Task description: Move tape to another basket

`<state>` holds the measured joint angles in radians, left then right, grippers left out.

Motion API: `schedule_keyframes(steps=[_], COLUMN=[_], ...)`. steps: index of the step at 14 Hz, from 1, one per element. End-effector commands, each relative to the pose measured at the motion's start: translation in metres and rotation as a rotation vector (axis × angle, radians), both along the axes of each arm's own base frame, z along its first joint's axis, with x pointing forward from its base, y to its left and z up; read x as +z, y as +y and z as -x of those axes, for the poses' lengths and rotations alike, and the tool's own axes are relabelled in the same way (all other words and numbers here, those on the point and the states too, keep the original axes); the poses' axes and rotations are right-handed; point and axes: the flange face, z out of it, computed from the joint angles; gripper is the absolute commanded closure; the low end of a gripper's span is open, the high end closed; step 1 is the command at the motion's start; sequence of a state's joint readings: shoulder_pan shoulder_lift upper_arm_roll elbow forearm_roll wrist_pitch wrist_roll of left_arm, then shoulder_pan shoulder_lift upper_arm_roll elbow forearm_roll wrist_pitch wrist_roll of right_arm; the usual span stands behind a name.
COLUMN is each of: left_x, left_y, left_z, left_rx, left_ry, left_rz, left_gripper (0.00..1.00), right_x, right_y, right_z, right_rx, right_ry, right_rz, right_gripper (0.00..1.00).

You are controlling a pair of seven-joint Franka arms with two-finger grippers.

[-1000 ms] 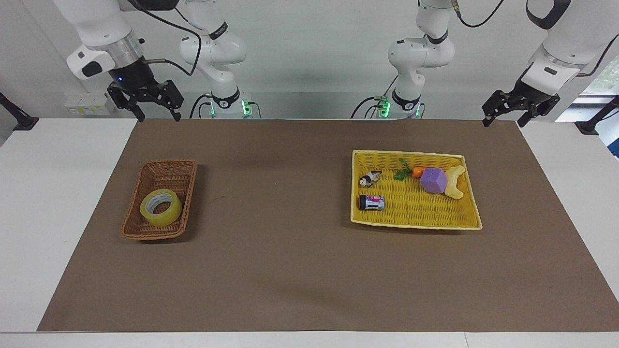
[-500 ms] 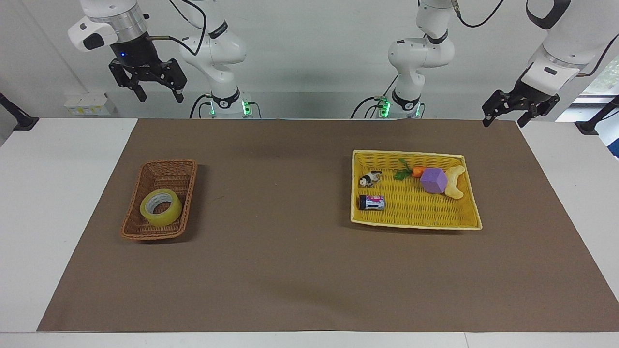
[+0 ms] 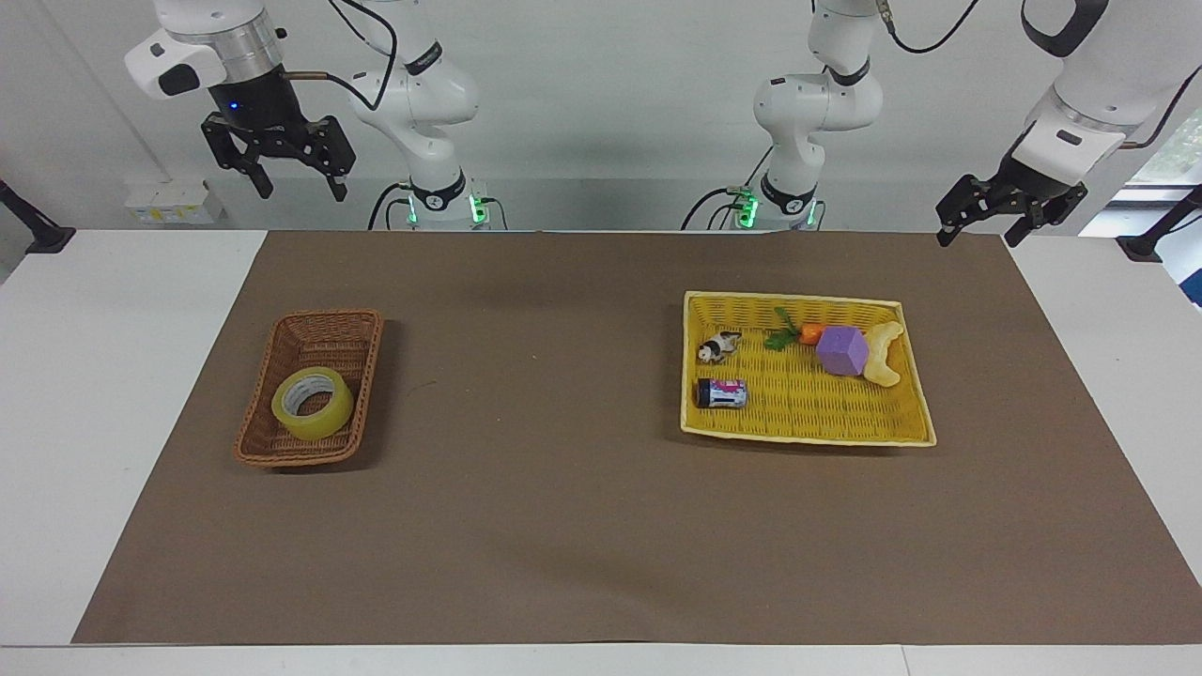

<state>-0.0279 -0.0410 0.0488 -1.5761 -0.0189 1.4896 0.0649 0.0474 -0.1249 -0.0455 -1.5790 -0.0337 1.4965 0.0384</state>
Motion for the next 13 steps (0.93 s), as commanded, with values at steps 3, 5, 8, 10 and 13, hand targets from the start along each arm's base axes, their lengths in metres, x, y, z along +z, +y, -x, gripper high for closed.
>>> schedule_keyframes(steps=[3,5,8,10,13], left_x=[0.003,0.003,0.003,0.003,0.003], left_y=[0.000,0.000,0.000,0.000,0.000], left_z=[0.003,0.003,0.003,0.003,0.003], left_rx=[-0.006,-0.006,-0.006,-0.006,-0.006], left_ry=[0.005,0.005,0.005,0.005,0.005], left_rz=[-0.013,-0.012,-0.013,-0.013,-0.013], left_gripper=[0.00,0.00,0.00,0.00,0.00], right_x=[-0.003,-0.005,-0.006,-0.006,-0.005], right_y=[0.002,0.002,0.004,0.004,0.004], right_z=[0.010,0.017,0.020,0.020,0.019], right_rx=[0.018,0.014,0.011,0.009,0.013], right_ry=[0.001,0.007,0.009,0.009,0.000], right_rz=[-0.009,-0.014,-0.014,-0.014,-0.014], right_gripper=[0.00,0.00,0.00,0.00,0.00])
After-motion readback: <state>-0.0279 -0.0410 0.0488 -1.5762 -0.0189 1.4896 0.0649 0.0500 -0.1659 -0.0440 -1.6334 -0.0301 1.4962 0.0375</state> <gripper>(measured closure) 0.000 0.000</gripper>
